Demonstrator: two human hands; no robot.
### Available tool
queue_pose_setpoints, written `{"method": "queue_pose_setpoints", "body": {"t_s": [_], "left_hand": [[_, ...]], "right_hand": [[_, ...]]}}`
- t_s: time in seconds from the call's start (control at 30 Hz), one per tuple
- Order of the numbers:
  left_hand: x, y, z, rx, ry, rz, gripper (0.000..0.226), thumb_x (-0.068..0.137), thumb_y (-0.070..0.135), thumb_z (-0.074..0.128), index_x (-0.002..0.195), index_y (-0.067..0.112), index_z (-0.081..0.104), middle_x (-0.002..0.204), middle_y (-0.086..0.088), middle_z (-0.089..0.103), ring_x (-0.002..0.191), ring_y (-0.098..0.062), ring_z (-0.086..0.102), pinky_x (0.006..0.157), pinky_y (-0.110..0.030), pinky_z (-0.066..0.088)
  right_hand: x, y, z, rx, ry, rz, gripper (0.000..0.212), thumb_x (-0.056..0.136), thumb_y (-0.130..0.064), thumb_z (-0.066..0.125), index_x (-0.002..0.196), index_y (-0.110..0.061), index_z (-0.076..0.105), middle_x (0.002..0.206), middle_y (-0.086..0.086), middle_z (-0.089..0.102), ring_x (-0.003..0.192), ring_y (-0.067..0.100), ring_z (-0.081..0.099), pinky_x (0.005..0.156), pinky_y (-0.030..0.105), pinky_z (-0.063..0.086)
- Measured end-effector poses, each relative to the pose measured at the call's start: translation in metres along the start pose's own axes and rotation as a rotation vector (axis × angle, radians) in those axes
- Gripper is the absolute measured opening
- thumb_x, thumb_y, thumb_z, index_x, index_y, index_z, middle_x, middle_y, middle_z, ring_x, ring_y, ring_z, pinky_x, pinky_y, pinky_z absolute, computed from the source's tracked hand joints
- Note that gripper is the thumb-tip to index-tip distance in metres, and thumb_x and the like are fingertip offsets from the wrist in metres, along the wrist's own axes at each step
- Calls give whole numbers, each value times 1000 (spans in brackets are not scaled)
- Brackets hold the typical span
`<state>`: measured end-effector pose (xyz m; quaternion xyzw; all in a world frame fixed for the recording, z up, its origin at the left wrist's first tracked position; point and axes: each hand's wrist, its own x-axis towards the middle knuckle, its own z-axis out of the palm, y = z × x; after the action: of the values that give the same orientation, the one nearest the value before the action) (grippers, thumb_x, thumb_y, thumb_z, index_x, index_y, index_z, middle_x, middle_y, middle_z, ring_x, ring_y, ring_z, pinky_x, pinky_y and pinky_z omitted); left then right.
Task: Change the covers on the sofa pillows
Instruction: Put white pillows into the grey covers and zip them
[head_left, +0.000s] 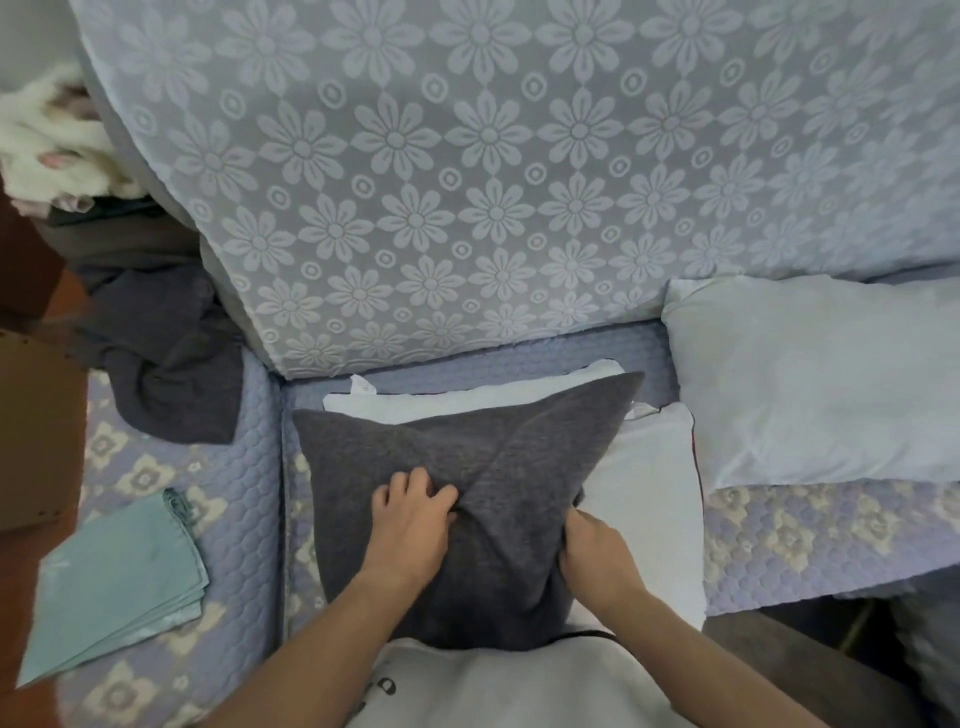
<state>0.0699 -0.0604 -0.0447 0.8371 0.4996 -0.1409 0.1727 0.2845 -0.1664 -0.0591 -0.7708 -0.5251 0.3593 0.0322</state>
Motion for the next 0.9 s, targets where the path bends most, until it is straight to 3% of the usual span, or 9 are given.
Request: {"method": "queue_pose_setpoints", "body": {"t_s": [0.1,0.2,0.37,0.43,0.53,0.6,0.67,0.8,0.9], "left_hand": [[-24,8,-13,-35,161,273,13,82,23,71,85,24,58,96,0,47,94,-25,47,85,-44,44],[-64,18,-11,-36,95,538,12,72,26,67,80,24,57,104,-4,52,106,-29,50,96,-47,41],[-60,7,23,188,-145,664,18,84,41,56,85,30,70,110,-2,57,111,-31,53,102,-51,41],[-40,6,22,127,-160,636,17,88,36,53,88,29,68,104,0,55,101,-29,55,91,-47,48],[-2,3,0,-113,-47,353,21,92,22,55,112,24,59,114,-2,49,95,-28,58,79,-43,51],[24,-3,-17,-1,19,244,37,94,41,58,128,26,53,124,-3,49,110,-27,52,91,-42,47],[41,-10,-24,137,-113,209,68,89,66,53,144,28,40,137,-5,49,127,-28,44,110,-45,33],[38,-13,-15,181,-344,151,103,75,92,36,151,22,30,144,-6,50,130,-27,48,115,-48,29],[13,-4,-4,194,-221,147,80,82,83,43,132,21,44,124,-5,61,112,-27,57,97,-44,41]], "right_hand": [[0,8,-5,6,-25,116,10,96,-20,45,101,-17,53,104,10,67,95,36,63,70,34,37],[0,14,-9,-78,-106,154,3,94,-21,45,92,-20,45,97,5,63,88,29,62,70,31,41],[-10,14,-11,24,-114,62,50,99,-21,44,146,-21,29,107,15,68,93,37,64,70,34,39],[-9,14,-10,9,-131,66,45,98,-21,44,142,-20,34,107,15,68,94,38,64,71,35,41],[-11,9,-13,-74,-190,110,9,95,-21,46,103,-19,46,103,11,68,90,33,63,70,33,40],[-15,7,-13,-98,-227,120,7,90,-18,49,85,-18,44,96,8,66,84,30,60,69,31,38],[-20,9,-10,-121,-253,124,20,87,-17,52,74,-21,38,82,2,56,80,28,59,67,30,39],[-26,15,-8,-28,-211,139,11,89,-17,51,98,-20,45,84,4,58,79,28,59,68,32,44],[-27,21,-10,163,-98,90,31,95,-20,49,124,-27,40,99,4,64,82,23,58,71,32,45]]}}
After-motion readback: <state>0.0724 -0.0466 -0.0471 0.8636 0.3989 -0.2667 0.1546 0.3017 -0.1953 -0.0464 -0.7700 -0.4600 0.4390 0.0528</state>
